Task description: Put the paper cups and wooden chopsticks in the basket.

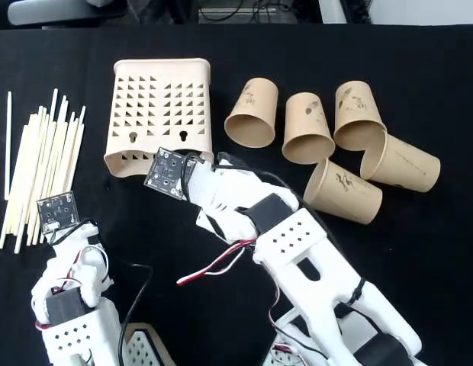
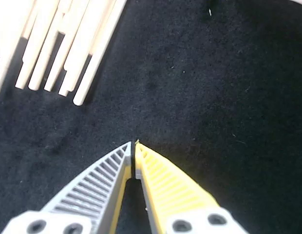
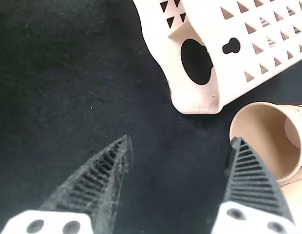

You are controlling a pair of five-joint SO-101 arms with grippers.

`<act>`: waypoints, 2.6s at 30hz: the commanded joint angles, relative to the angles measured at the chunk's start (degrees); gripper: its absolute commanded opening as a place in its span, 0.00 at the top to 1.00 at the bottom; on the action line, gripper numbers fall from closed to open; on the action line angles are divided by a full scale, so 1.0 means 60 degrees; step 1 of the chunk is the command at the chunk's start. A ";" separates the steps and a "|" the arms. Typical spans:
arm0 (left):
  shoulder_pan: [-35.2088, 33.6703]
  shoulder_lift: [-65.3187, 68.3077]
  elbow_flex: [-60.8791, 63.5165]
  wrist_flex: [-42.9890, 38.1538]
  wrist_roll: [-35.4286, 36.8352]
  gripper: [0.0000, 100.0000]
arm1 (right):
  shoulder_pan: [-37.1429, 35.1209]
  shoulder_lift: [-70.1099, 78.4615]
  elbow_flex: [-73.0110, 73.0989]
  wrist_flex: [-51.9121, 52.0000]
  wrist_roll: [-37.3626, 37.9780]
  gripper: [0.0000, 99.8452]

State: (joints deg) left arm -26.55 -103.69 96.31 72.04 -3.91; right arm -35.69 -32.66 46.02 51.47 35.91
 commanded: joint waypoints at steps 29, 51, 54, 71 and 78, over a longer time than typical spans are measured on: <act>-0.0051 -0.0088 0.0168 0.0117 0.0044 0.97 | -0.0073 0.1810 0.0315 -0.4073 -0.0117 0.68; -0.0051 -0.0088 0.0168 0.0117 0.0044 0.97 | 0.0894 0.3348 0.0711 -0.7590 0.0484 0.76; -0.0051 -0.0088 0.0168 0.0117 0.0044 0.97 | 0.0894 0.3377 0.1136 -0.8322 0.0659 0.76; -0.0051 -0.0088 0.0168 0.0117 0.0044 0.97 | 0.0777 0.5253 0.2718 -1.3773 0.2637 0.92; -0.0051 -0.0088 0.0168 0.0117 0.0044 0.97 | 0.0821 0.4901 0.3260 -1.4799 0.2637 0.99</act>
State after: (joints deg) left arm -26.55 -103.69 96.31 72.04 -3.91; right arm -31.12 -1.27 64.57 -35.91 51.38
